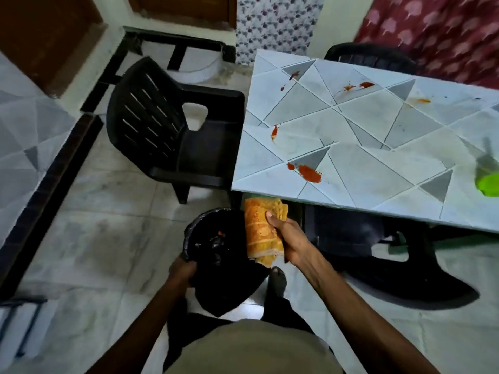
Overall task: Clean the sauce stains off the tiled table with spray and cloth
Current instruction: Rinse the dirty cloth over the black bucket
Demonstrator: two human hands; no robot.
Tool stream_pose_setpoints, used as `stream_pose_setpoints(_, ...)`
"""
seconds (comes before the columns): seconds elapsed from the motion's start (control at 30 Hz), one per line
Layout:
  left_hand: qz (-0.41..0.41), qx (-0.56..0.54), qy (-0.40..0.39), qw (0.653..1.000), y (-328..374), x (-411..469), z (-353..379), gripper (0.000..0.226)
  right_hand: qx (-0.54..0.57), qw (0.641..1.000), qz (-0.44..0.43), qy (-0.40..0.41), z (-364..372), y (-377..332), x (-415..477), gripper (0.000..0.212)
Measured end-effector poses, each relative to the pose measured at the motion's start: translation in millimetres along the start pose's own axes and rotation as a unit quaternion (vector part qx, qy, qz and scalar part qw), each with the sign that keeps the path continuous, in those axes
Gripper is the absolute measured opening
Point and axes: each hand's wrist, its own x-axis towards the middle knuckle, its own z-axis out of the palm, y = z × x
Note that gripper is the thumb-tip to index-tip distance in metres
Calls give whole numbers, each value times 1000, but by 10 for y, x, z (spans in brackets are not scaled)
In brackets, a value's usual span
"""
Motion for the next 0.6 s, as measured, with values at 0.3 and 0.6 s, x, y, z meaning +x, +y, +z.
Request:
stream_pose_setpoints(0.3, -51, -94, 44, 993, 515, -765, 1079, 37, -120, 990, -59, -46, -767, -1296, 536, 32)
stream_pose_setpoints(0.6, -40, -84, 52, 994, 762, -835, 1691, 41, -606, 691, -357, 164, -1395, -2353, 1117, 22)
